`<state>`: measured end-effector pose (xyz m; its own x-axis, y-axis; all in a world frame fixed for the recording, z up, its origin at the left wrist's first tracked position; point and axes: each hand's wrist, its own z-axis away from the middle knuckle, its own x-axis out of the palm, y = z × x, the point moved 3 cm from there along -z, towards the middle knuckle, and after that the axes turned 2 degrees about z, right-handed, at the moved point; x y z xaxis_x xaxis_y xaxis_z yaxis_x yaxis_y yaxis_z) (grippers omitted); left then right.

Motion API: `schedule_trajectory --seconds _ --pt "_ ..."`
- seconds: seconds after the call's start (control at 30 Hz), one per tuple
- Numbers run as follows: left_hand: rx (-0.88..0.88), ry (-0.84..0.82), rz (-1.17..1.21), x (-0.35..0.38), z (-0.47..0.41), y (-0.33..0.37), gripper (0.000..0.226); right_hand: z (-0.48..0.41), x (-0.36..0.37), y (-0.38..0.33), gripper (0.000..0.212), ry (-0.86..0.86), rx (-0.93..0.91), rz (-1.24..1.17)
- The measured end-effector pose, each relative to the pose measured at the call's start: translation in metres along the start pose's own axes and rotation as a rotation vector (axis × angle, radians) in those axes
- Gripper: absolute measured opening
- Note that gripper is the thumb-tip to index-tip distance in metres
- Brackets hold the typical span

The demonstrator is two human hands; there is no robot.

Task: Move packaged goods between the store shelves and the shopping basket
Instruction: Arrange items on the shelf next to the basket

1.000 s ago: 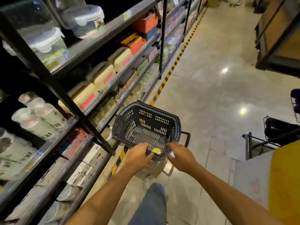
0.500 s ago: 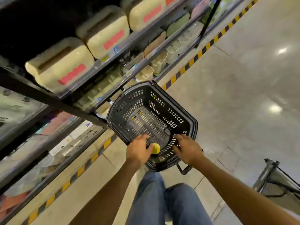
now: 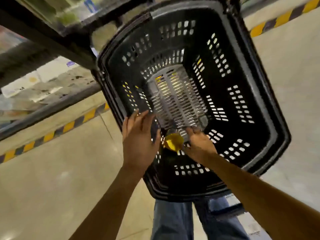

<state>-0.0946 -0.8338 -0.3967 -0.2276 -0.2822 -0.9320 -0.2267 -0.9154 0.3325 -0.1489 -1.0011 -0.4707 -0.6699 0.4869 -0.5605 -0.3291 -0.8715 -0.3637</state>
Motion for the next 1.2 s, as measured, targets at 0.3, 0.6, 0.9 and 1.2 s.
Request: schedule_trajectory --seconds 0.3,0.6,0.9,1.2 --pt "0.001 0.100 -0.090 0.026 0.006 -0.010 0.037 -0.076 0.093 0.022 0.085 -0.040 -0.028 -0.041" --pt "-0.004 0.113 -0.132 0.029 0.006 -0.009 0.034 -0.085 0.107 0.025 0.086 -0.032 0.002 -0.104" --pt "-0.012 -0.059 -0.089 0.025 0.001 -0.009 0.041 -0.037 0.050 0.026 0.094 0.041 0.117 -0.093" --pt "-0.137 -0.287 0.087 -0.055 -0.001 0.016 0.048 0.062 -0.073 -0.009 0.093 0.165 0.064 -0.033"
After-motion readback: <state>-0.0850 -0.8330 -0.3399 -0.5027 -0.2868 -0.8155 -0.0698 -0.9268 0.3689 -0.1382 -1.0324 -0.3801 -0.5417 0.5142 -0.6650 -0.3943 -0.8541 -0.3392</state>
